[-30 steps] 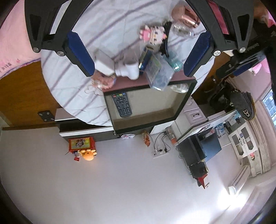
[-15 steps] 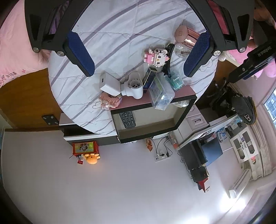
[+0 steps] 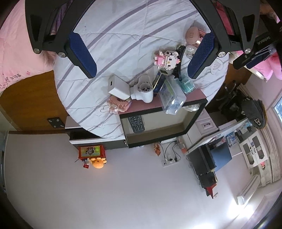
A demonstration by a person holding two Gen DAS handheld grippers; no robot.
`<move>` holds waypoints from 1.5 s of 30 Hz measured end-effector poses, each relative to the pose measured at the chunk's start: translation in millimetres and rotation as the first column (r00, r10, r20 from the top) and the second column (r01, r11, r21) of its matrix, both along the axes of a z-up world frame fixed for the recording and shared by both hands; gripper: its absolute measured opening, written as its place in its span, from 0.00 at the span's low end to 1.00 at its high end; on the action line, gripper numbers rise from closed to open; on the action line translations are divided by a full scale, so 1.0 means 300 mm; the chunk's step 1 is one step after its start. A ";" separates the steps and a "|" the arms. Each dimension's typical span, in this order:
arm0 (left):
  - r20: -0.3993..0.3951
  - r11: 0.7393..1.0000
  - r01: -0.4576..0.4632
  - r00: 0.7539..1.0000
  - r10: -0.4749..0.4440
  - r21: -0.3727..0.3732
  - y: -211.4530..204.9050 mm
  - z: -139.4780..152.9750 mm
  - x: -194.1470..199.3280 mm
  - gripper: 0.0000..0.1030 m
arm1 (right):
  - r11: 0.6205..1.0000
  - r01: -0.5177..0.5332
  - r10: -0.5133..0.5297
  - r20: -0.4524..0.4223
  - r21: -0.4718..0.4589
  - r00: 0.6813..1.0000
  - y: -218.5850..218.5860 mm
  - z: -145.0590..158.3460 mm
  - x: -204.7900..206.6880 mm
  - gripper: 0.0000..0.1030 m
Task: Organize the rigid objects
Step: 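Withdraw both tools from the box back over the table, then grasp the rose-gold cylinder with the left gripper while the right grasps the pink block figure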
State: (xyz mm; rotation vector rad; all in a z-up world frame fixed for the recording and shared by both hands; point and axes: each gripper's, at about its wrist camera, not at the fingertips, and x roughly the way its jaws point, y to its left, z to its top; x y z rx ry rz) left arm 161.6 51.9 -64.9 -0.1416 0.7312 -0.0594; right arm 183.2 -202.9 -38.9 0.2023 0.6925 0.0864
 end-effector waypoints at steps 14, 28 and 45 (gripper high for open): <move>-0.055 0.994 0.108 0.993 -0.106 0.024 -0.128 -0.116 -0.046 1.00 | 0.999 -0.047 0.045 -0.100 -0.015 0.994 0.053 -0.099 0.047 1.00; -0.080 0.992 0.124 0.989 -0.124 0.001 -0.138 -0.212 0.029 1.00 | 0.992 -0.125 0.115 -0.207 -0.035 0.972 0.149 -0.222 0.161 1.00; -0.146 0.992 0.121 0.982 -0.116 0.022 -0.135 -0.283 0.083 0.83 | 0.979 -0.168 0.135 -0.244 -0.120 0.960 0.190 -0.302 0.199 0.75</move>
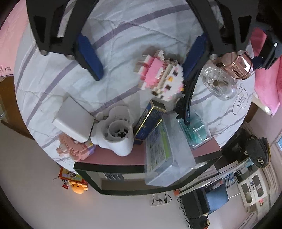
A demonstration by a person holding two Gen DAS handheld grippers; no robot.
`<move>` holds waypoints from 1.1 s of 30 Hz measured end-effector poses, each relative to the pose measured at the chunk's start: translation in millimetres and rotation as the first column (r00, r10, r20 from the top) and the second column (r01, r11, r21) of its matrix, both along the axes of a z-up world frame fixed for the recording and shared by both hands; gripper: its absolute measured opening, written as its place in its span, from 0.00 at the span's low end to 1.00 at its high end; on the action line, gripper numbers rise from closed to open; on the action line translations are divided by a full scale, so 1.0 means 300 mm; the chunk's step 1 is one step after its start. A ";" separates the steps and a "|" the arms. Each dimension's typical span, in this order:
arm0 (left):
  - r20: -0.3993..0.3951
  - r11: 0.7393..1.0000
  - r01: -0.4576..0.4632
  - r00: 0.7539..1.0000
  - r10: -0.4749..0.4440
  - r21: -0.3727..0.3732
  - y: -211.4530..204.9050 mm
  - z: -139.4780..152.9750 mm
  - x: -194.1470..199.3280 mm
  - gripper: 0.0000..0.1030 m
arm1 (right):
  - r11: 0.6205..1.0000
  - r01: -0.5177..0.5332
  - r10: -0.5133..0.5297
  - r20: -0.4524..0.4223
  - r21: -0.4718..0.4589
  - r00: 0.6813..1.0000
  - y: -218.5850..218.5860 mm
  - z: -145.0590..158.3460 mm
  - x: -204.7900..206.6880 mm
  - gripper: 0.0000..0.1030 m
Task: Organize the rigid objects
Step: 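Grasp the rose-gold cylinder with the left gripper while the right grasps the pink block figure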
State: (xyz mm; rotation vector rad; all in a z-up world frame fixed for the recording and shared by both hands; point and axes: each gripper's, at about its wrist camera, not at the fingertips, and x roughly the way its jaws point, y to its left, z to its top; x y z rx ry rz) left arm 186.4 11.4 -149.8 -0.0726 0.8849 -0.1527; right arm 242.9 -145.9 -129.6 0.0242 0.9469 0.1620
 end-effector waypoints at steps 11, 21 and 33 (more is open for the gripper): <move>-0.010 1.000 -0.011 1.000 0.011 -0.004 0.027 0.008 0.039 0.55 | 1.000 -0.012 0.012 0.023 -0.012 1.000 0.017 0.011 -0.005 0.51; 0.002 1.000 -0.027 1.000 0.027 0.014 0.040 0.033 0.031 0.54 | 0.999 0.003 -0.006 0.040 0.055 0.999 -0.041 0.043 -0.030 0.49; 0.067 0.999 -0.041 0.997 0.041 -0.006 0.098 0.188 0.090 0.54 | 0.992 -0.025 0.010 0.121 0.123 0.993 -0.073 0.212 -0.025 0.49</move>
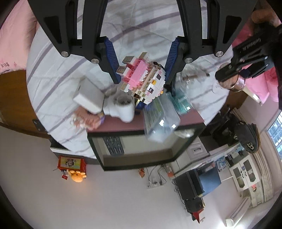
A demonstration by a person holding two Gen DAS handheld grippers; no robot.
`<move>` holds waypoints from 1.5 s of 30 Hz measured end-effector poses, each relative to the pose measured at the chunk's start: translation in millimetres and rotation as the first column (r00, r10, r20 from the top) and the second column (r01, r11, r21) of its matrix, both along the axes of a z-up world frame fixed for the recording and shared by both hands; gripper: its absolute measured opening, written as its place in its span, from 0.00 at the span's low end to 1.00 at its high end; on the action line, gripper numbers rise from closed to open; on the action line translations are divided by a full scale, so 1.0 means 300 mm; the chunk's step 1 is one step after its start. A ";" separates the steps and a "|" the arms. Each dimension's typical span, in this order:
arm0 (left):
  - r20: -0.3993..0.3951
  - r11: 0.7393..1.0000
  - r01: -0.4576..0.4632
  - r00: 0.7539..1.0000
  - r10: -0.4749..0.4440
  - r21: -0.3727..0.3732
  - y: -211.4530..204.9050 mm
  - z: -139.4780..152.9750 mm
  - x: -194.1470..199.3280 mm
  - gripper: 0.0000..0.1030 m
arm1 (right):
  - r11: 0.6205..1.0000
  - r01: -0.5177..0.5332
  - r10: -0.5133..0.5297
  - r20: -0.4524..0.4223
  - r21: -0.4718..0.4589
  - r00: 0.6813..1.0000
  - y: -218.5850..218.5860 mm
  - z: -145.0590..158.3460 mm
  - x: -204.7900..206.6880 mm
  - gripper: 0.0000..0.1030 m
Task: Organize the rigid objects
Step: 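Grasp the rose-gold cylinder with the left gripper while the right grasps the pink block figure, then lower the cylinder and block figure into the box and open both grippers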
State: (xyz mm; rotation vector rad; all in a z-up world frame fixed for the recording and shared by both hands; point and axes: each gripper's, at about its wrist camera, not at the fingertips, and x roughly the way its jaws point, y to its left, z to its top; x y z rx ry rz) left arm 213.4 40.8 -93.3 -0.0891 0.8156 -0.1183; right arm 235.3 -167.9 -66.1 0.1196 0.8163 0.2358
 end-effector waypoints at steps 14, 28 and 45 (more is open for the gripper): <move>0.095 0.998 0.041 0.994 -0.045 0.043 -0.044 0.211 0.443 0.54 | 0.998 -0.047 0.050 0.094 -0.040 0.994 0.018 0.206 0.382 0.49; -0.132 0.994 0.080 0.989 -0.071 0.070 -0.140 -0.039 0.831 0.55 | 0.991 -0.112 0.099 -0.175 -0.068 0.980 0.047 -0.089 0.782 0.50; -0.034 0.998 0.021 0.999 -0.019 0.063 -0.038 0.098 0.700 0.92 | 0.998 -0.050 0.046 -0.115 -0.036 0.992 0.003 0.008 0.676 0.82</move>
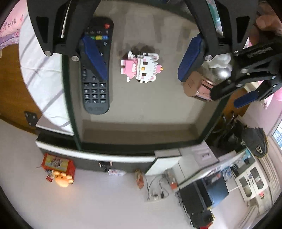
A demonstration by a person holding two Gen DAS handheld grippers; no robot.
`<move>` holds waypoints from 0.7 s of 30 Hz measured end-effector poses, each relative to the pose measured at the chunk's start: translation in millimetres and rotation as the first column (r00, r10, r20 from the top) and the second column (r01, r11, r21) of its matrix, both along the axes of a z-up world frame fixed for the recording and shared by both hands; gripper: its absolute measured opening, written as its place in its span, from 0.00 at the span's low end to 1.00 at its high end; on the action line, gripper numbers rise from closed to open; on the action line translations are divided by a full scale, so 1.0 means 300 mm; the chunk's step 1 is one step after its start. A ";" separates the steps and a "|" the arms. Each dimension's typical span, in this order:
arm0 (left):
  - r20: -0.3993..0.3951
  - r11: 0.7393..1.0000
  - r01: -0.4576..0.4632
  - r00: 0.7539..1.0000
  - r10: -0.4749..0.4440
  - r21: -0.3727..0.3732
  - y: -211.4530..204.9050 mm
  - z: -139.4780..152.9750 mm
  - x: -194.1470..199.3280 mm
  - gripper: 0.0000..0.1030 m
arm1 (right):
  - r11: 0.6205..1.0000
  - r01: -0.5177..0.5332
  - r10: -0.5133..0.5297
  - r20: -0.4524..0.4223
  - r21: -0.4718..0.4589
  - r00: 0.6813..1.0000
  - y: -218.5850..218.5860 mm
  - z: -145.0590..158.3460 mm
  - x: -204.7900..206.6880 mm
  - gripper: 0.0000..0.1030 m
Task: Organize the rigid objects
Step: 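Lower the cylinder and block figure into the box and open both grippers, then withdraw both tools from the box back over the table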
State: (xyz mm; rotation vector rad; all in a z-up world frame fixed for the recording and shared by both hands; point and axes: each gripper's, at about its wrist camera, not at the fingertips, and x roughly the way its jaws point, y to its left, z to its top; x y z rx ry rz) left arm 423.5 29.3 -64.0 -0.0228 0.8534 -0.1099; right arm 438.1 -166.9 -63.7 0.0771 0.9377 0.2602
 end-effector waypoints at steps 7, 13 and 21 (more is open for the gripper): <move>0.143 0.999 -0.045 0.989 0.045 -0.001 0.058 0.170 -0.234 1.00 | 0.996 0.071 -0.076 0.114 0.049 0.991 -0.016 0.105 -0.193 0.82; 0.212 0.999 -0.055 0.976 0.053 0.002 0.081 0.259 -0.418 1.00 | 0.990 0.109 -0.122 0.163 0.085 0.979 -0.039 0.144 -0.349 0.82; 0.263 0.997 -0.081 0.961 0.082 -0.014 0.089 0.284 -0.637 1.00 | 0.984 0.171 -0.177 0.210 0.048 0.961 -0.069 0.151 -0.547 0.82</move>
